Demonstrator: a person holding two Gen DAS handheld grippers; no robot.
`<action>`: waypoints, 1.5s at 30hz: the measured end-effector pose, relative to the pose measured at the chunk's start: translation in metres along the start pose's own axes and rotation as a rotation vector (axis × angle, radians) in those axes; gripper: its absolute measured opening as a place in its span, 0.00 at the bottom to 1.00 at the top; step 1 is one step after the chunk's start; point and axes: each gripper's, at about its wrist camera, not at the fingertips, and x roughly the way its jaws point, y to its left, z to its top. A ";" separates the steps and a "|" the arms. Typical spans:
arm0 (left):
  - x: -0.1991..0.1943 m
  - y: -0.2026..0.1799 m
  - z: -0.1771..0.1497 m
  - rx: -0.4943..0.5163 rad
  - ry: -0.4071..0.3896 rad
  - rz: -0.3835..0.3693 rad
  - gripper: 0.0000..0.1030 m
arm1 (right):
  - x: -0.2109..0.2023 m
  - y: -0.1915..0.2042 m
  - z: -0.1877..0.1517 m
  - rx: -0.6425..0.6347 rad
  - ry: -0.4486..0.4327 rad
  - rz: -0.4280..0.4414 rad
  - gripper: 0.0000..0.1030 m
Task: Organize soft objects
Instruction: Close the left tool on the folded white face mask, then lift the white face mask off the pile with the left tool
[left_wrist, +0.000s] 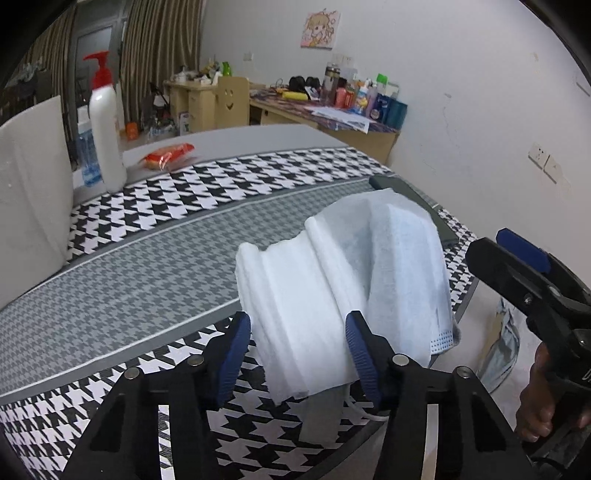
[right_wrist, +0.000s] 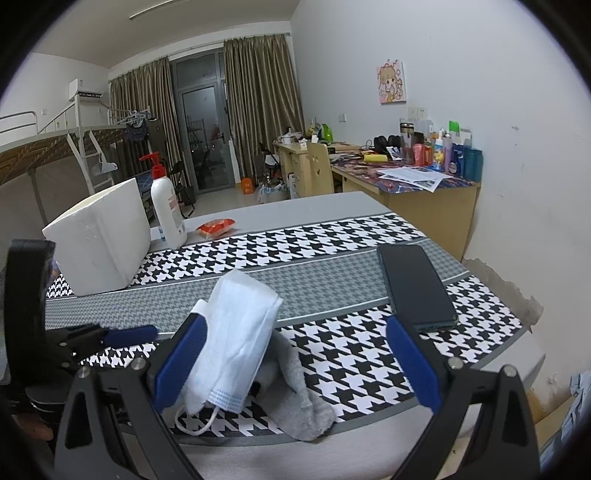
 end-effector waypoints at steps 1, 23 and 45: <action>0.002 -0.001 0.000 0.001 0.006 -0.005 0.49 | 0.000 0.000 0.000 0.001 0.002 0.000 0.96; 0.006 -0.004 0.000 0.031 0.026 -0.018 0.05 | 0.009 -0.004 -0.003 0.019 0.027 0.003 0.96; -0.068 0.022 0.008 -0.001 -0.143 0.037 0.03 | 0.000 0.002 -0.001 0.021 0.001 0.009 0.96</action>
